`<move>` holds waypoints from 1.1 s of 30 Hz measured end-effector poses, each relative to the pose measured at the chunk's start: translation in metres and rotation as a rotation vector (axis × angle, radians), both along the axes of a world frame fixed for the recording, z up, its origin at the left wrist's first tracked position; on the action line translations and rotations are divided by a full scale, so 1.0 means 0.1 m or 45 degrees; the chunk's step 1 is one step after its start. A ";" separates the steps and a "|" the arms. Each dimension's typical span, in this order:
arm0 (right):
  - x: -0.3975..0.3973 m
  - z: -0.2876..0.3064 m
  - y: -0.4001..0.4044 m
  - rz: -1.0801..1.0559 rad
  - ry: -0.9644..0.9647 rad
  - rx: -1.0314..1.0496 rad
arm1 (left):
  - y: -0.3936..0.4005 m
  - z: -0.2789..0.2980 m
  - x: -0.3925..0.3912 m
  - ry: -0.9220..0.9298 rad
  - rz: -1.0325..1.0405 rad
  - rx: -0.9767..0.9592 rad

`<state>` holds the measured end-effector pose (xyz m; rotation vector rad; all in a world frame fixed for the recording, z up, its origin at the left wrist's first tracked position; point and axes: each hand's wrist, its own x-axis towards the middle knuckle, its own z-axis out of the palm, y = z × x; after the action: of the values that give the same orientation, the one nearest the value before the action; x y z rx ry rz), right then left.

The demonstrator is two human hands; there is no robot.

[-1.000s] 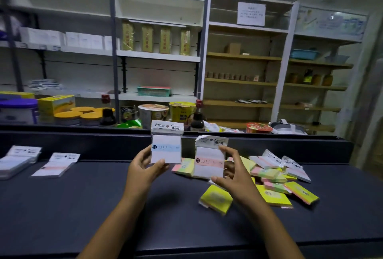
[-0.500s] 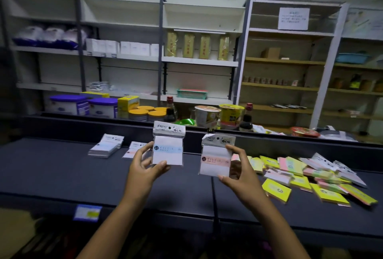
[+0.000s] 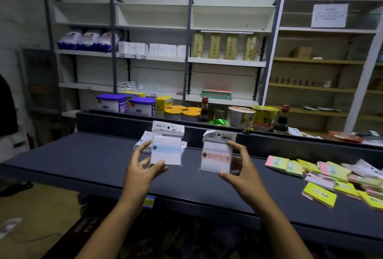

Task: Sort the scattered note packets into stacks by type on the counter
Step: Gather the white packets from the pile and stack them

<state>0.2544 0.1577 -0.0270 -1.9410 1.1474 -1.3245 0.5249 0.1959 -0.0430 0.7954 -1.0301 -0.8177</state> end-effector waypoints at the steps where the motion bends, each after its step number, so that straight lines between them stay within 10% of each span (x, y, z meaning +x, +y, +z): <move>1: 0.05 0.01 -0.05 0.006 -0.001 0.000 | -0.03 -0.01 0.05 0.000 0.011 0.002; 33: 1.72 -0.06 -2.08 0.042 -0.048 -0.004 | -2.15 -0.22 1.72 -0.454 0.182 0.102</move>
<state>0.4261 -0.0503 -0.0329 -1.9210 1.0916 -1.3405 0.6971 -0.0194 -0.0648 1.0967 -1.2434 -0.6093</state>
